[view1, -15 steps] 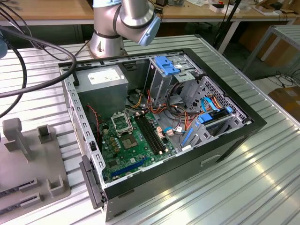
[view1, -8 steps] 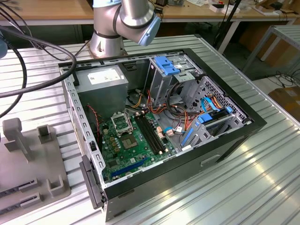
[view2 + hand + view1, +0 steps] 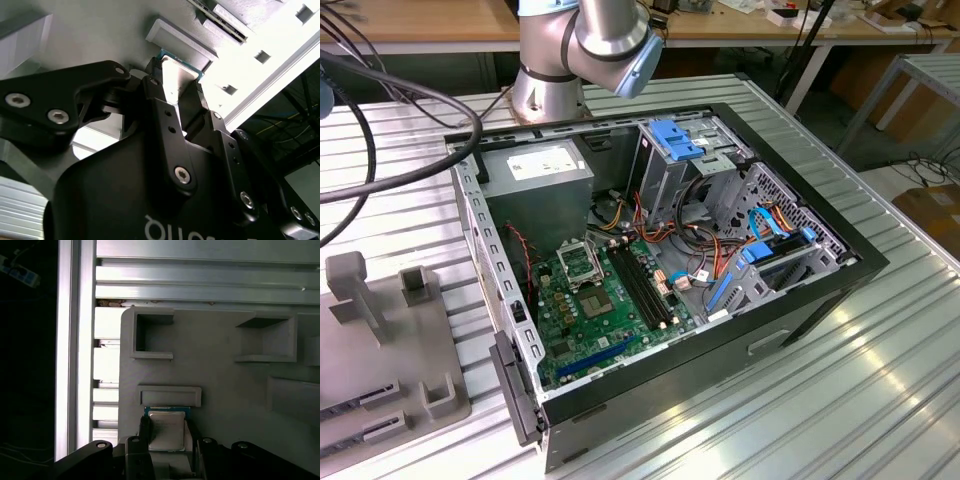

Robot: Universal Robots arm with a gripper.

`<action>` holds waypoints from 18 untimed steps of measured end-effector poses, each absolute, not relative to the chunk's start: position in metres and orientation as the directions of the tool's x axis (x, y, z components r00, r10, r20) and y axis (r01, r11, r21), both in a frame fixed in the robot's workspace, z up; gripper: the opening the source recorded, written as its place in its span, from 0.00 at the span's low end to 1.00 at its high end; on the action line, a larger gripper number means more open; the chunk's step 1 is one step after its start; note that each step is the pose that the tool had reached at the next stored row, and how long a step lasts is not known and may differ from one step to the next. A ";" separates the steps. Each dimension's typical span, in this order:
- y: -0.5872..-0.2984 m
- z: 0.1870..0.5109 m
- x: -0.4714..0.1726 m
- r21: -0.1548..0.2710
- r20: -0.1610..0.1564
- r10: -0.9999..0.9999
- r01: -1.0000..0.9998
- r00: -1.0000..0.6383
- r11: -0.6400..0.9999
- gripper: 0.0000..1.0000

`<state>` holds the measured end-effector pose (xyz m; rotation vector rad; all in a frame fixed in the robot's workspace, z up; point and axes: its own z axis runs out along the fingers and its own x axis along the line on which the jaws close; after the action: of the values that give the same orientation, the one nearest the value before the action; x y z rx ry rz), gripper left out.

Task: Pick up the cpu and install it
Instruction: 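Pick up the cpu and move it towards the insertion slot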

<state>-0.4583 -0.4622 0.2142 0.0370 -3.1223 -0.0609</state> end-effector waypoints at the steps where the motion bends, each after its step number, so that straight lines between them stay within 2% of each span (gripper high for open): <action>1: -0.462 0.216 -0.458 0.039 0.018 -0.024 -0.023 -1.000 0.999 0.38; 18: -0.462 0.226 -0.458 0.041 0.018 -0.024 -0.023 -1.000 0.999 0.38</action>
<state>-0.4582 -0.4622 0.2261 0.0371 -3.1221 -0.0635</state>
